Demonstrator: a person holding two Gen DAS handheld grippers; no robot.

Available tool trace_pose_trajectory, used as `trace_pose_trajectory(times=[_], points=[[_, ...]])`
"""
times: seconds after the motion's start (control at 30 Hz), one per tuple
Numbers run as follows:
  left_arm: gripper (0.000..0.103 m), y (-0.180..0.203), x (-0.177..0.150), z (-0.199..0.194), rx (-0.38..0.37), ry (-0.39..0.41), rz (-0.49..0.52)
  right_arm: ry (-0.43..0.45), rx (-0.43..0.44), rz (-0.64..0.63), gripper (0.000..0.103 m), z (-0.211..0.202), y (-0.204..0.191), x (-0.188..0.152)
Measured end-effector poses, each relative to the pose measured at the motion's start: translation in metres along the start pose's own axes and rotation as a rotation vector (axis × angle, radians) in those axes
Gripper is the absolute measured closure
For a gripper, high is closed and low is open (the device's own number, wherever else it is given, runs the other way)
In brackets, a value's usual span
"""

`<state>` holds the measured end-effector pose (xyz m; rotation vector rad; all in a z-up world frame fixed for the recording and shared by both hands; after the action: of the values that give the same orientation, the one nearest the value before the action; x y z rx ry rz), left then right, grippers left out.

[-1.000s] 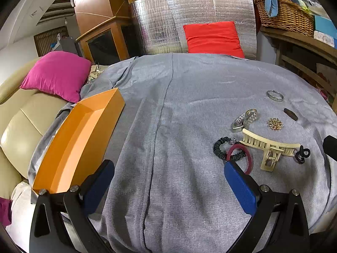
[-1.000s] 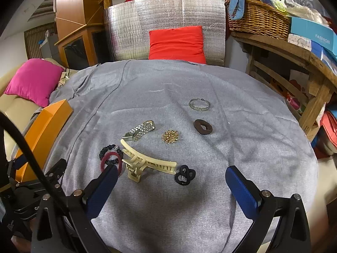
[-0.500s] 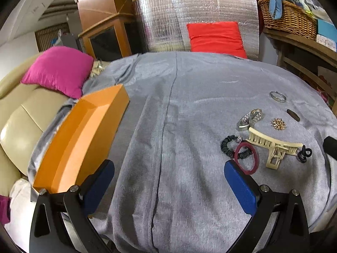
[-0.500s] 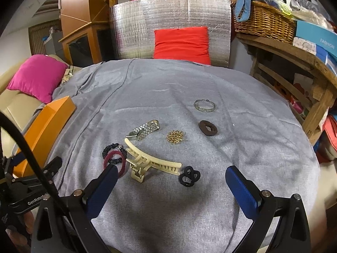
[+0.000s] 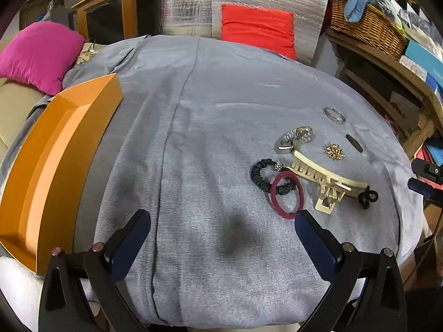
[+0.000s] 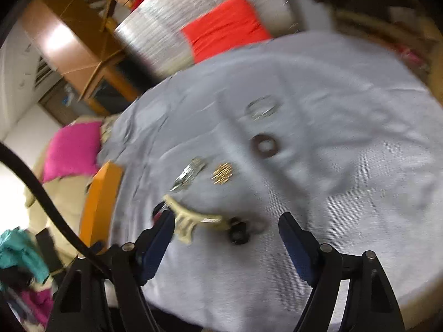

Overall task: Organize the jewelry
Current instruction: 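Close the left tool on the maroon hair tie while the right tool grasps the cream claw clip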

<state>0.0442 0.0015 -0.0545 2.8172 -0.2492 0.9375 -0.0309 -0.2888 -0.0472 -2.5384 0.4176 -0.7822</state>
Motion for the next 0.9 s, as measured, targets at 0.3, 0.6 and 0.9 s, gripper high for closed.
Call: trace_pose_trajectory(times=[0.3,0.6,0.9], points=[[0.024,-0.005,-0.009,0.007,0.003,-0.052,0.021,-0.125,-0.007,-0.511,0.02,0.052,-0.075,-0.01],[0.033,-0.003,0.001,0.023,-0.247,-0.14,-0.055,-0.205,-0.019,-0.672,0.018,0.092,-0.076,-0.019],[0.033,0.03,0.02,0.061,-0.247,-0.228,0.084,-0.258,-0.04,-0.783,0.018,0.122,-0.073,-0.026]])
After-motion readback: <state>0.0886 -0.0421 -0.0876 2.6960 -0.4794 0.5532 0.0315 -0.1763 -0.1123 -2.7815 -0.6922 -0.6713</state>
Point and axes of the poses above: each gripper's, at about its wrist camera, not at the fingertips, and z roughly the way its jaws point, y to its right, x to its top, the point moved 4 cm from there along z, roughly the way its jaws point, and after that the axes turned 6 degrees about -z, right-handed, at the moved point
